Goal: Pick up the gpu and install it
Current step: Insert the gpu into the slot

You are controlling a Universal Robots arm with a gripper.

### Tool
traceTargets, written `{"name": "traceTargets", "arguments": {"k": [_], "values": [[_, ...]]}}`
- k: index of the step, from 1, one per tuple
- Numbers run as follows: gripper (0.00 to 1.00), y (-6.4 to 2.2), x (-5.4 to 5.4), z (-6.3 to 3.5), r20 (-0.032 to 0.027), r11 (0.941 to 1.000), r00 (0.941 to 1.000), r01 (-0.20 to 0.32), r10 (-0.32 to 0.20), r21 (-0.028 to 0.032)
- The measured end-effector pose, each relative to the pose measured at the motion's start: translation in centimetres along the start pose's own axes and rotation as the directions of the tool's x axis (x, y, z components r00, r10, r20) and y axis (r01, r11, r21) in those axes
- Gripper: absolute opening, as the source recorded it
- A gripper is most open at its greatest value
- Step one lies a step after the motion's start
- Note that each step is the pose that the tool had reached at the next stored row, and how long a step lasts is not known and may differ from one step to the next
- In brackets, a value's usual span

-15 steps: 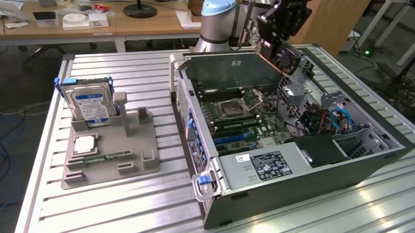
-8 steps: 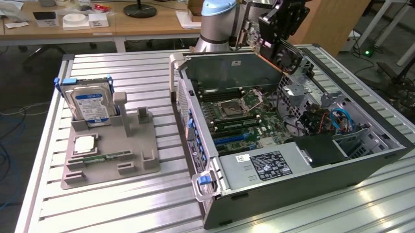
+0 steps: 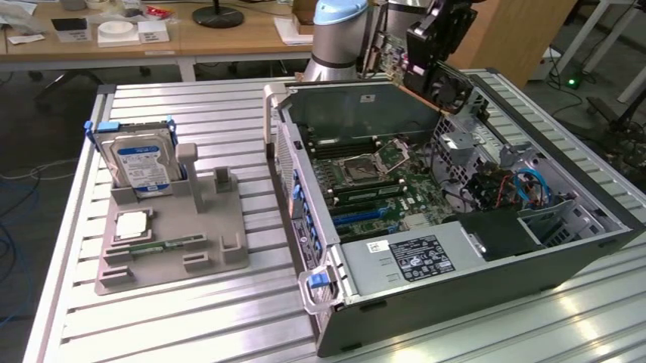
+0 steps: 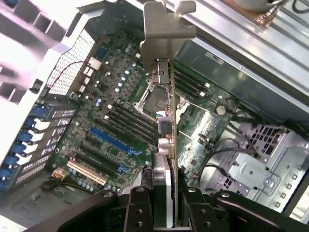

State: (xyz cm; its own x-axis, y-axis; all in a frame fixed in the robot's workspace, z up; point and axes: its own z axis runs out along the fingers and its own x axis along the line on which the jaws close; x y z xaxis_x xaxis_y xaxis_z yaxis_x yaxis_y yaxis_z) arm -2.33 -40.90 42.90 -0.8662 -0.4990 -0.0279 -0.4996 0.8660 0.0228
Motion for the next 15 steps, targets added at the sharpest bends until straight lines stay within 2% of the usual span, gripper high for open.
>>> {"name": "traceTargets", "arguments": {"k": [4,8,12,15], "values": [[0.29,0.0,0.0,0.0,-0.0014,0.998,0.998,0.063,-0.063,-0.0018],[0.29,0.0,0.0,0.0,-0.0027,0.9916,0.9916,0.129,-0.129,-0.0038],[0.29,0.0,0.0,0.0,-0.0038,0.9809,0.9809,0.194,-0.194,-0.0059],[0.29,0.0,0.0,0.0,-0.0047,0.9699,0.9699,0.244,-0.244,-0.0075]]}}
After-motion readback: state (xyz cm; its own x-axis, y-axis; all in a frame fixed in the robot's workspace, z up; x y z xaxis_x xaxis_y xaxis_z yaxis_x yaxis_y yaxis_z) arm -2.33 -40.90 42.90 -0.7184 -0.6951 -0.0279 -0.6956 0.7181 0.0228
